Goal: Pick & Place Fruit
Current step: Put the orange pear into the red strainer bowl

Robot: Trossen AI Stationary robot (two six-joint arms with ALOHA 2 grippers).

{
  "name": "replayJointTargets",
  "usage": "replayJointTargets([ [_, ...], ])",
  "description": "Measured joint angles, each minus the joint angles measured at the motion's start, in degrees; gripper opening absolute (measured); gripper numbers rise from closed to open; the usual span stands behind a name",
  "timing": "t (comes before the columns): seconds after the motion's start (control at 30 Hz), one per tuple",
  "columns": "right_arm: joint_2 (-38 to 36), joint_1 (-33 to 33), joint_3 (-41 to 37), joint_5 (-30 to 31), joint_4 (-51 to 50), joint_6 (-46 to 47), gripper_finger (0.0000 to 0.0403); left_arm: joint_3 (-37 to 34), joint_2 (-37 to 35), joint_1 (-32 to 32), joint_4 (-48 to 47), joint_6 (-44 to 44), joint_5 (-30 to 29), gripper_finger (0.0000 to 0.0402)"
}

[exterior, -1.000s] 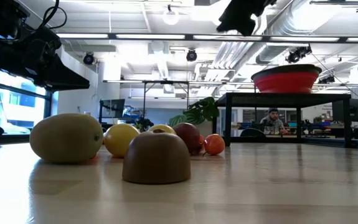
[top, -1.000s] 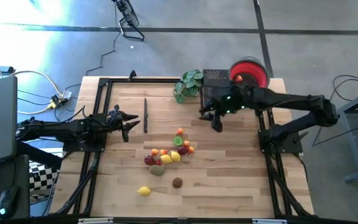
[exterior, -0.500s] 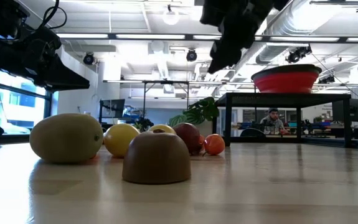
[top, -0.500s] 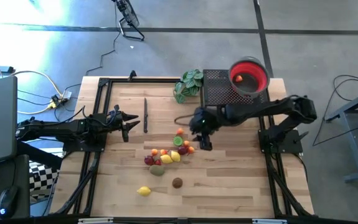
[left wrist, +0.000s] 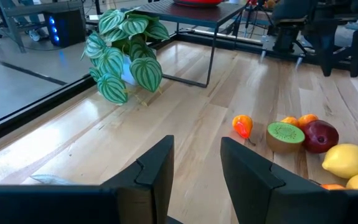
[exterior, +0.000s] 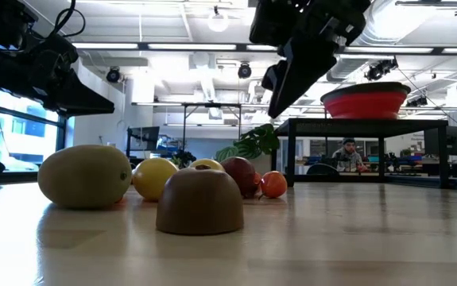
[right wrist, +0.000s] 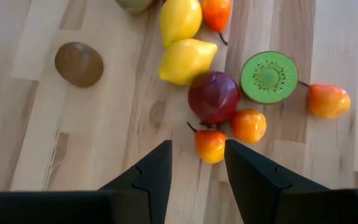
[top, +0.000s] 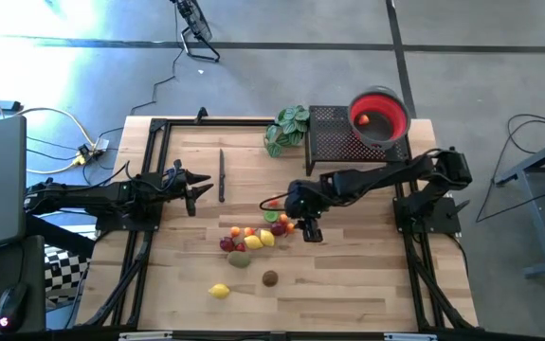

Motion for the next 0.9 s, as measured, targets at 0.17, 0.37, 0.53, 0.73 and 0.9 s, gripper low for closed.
replayJointTargets([
  [0.17,0.0,0.0,0.0,0.0,2.0,4.2,0.0139,0.0,0.0,0.0,0.0,0.2,0.0,0.0127],
  [0.37,0.0,0.0,0.0,-0.7,6.3,5.0,0.0139,0.0,0.0,0.0,0.0,0.2,0.0,0.0127],
  [0.53,0.0,0.3,0.0,-0.6,9.0,5.0,0.0139,0.0,0.0,0.0,0.0,0.2,0.0,0.0127],
  [0.73,0.2,0.7,0.0,5.1,9.3,6.5,0.0139,0.0,0.0,0.0,0.0,0.2,0.0,0.0127],
  [0.9,0.8,2.5,0.0,9.8,8.6,1.7,0.0166,0.0,0.0,0.0,0.0,0.2,0.0,0.0127],
])
